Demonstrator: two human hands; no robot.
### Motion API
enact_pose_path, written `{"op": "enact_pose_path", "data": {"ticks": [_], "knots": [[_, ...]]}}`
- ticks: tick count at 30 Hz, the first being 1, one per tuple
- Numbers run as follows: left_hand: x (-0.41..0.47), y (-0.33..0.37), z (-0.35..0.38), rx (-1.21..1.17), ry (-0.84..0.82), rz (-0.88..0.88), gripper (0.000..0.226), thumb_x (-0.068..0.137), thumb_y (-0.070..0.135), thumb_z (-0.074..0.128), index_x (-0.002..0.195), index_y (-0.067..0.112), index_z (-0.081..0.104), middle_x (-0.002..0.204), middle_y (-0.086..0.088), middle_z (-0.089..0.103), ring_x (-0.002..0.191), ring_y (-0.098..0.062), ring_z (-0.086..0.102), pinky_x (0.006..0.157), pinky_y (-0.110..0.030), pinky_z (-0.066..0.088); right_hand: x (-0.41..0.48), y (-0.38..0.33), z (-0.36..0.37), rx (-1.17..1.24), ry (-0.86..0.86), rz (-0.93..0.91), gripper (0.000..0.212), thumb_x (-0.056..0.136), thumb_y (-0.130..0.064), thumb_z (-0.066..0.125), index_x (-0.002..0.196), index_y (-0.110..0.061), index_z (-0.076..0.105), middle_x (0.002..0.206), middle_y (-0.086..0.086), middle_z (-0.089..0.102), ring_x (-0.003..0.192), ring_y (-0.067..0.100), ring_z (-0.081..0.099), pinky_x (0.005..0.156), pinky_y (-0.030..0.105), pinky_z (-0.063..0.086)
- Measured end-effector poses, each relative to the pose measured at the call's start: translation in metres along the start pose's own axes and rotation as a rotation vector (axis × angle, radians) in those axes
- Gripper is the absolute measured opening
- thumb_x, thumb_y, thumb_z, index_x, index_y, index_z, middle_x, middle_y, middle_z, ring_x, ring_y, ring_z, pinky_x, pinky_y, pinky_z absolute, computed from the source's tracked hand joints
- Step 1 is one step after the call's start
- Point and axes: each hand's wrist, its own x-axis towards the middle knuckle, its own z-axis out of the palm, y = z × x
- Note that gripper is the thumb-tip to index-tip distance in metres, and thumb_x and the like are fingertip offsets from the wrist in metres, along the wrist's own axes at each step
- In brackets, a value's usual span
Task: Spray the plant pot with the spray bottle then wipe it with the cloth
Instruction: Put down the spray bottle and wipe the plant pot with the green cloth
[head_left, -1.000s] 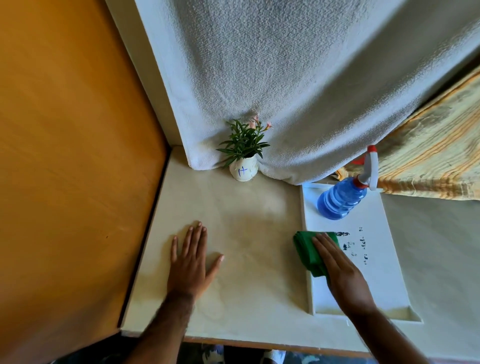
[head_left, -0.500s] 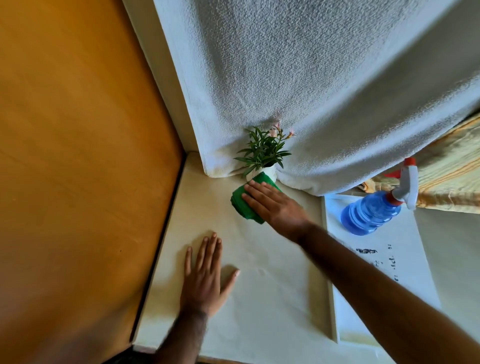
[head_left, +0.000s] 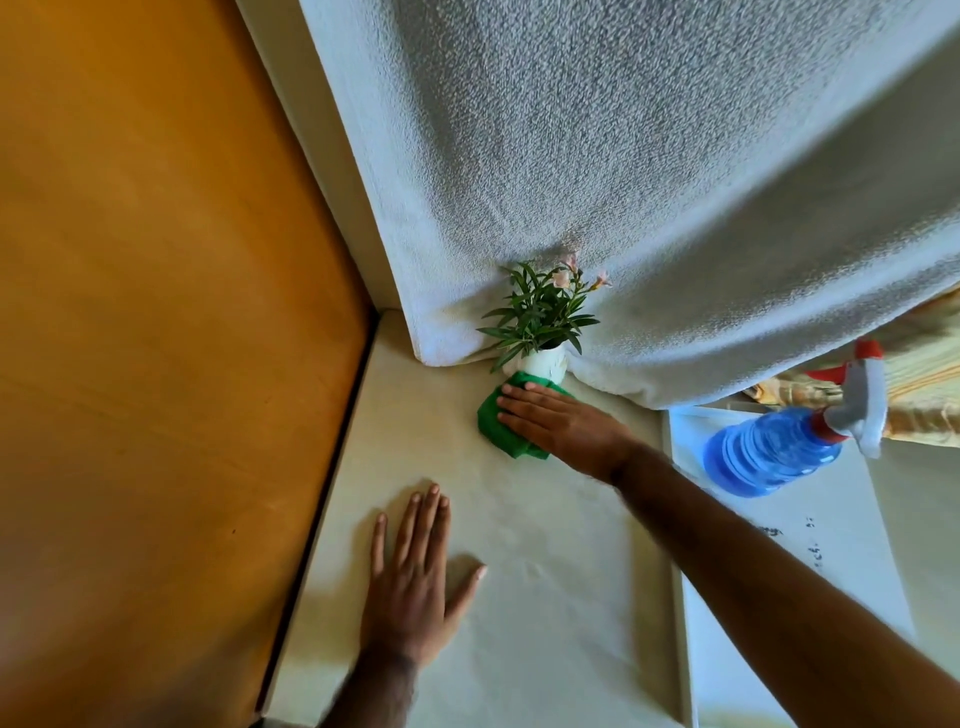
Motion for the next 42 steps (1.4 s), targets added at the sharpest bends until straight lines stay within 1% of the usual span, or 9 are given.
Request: {"op": "enact_pose_path", "data": {"ticks": [3,7,10,13,17,22,31,37,42], "knots": [[0.001,-0.001,0.001,-0.002,-0.005,-0.003,0.097,0.096,0.077,0.036,0.166,0.011,0.022,0.175,-0.009,0.025,0.161,-0.028,0.026,0.125,-0.063,0.031,-0.002,-0.003,0.003,0.071,-0.041,0.061,0.045,0.093,0.007,0.055,0.138,0.004,0.056,0.147,0.025,0.051,0.137,0.041,0.048,0.110,0.056,0.043],[-0.001,-0.002,0.001,-0.005,-0.010,-0.002,0.096,0.096,0.076,0.035,0.166,0.012,0.021,0.176,-0.008,0.024,0.162,-0.028,0.025,0.125,-0.063,0.030,0.002,-0.013,0.004,0.136,-0.004,0.070,0.041,0.090,0.012,0.063,0.131,0.006,0.062,0.140,0.025,0.059,0.134,0.044,0.050,0.108,0.060,0.044],[-0.001,-0.002,0.001,-0.021,0.013,0.006,0.096,0.096,0.076,0.036,0.166,0.012,0.021,0.176,-0.008,0.024,0.162,-0.028,0.025,0.126,-0.063,0.030,0.007,-0.012,-0.007,0.057,0.099,0.025,0.035,0.099,0.001,0.047,0.130,0.003,0.064,0.140,0.020,0.060,0.135,0.039,0.051,0.115,0.052,0.037],[0.000,-0.001,0.001,-0.024,0.013,0.005,0.095,0.097,0.076,0.036,0.166,0.012,0.021,0.175,-0.008,0.025,0.161,-0.028,0.026,0.125,-0.063,0.031,0.016,0.001,-0.017,0.030,0.140,0.000,0.033,0.095,0.006,0.058,0.127,0.004,0.066,0.136,0.022,0.063,0.131,0.040,0.055,0.113,0.053,0.039],[0.000,-0.001,0.001,-0.025,0.015,0.003,0.094,0.097,0.075,0.034,0.166,0.013,0.020,0.176,-0.008,0.024,0.162,-0.027,0.025,0.126,-0.063,0.030,0.021,0.010,-0.014,0.087,0.014,-0.053,0.039,0.088,0.014,0.063,0.126,0.006,0.066,0.136,0.025,0.062,0.133,0.043,0.052,0.114,0.056,0.038],[-0.002,-0.002,0.002,-0.029,0.022,0.002,0.093,0.098,0.074,0.036,0.166,0.013,0.020,0.176,-0.007,0.023,0.162,-0.025,0.023,0.126,-0.063,0.029,0.018,0.002,0.000,0.246,-0.188,0.076,0.053,0.083,0.023,0.051,0.133,0.007,0.060,0.144,0.025,0.054,0.141,0.042,0.043,0.117,0.058,0.032],[-0.003,-0.001,0.000,-0.025,0.065,0.012,0.092,0.098,0.072,0.038,0.165,0.011,0.025,0.174,-0.008,0.029,0.160,-0.027,0.029,0.124,-0.064,0.034,0.001,-0.002,-0.011,0.122,0.165,0.104,0.039,0.096,0.009,0.059,0.134,-0.001,0.062,0.144,0.016,0.058,0.140,0.036,0.047,0.117,0.050,0.036],[-0.001,0.000,0.001,-0.015,0.052,0.011,0.092,0.098,0.072,0.038,0.165,0.011,0.024,0.174,-0.008,0.028,0.161,-0.027,0.028,0.124,-0.064,0.033,-0.003,0.005,-0.007,0.150,0.074,0.081,0.041,0.094,0.014,0.055,0.132,0.001,0.063,0.141,0.018,0.060,0.138,0.037,0.049,0.116,0.050,0.038],[-0.002,-0.001,0.000,-0.019,0.042,0.011,0.092,0.098,0.072,0.038,0.165,0.012,0.023,0.175,-0.008,0.026,0.161,-0.027,0.027,0.125,-0.063,0.032,-0.007,-0.010,0.004,0.273,-0.015,0.183,0.040,0.093,0.017,0.055,0.130,0.005,0.063,0.139,0.022,0.060,0.136,0.043,0.048,0.109,0.058,0.043]]}}
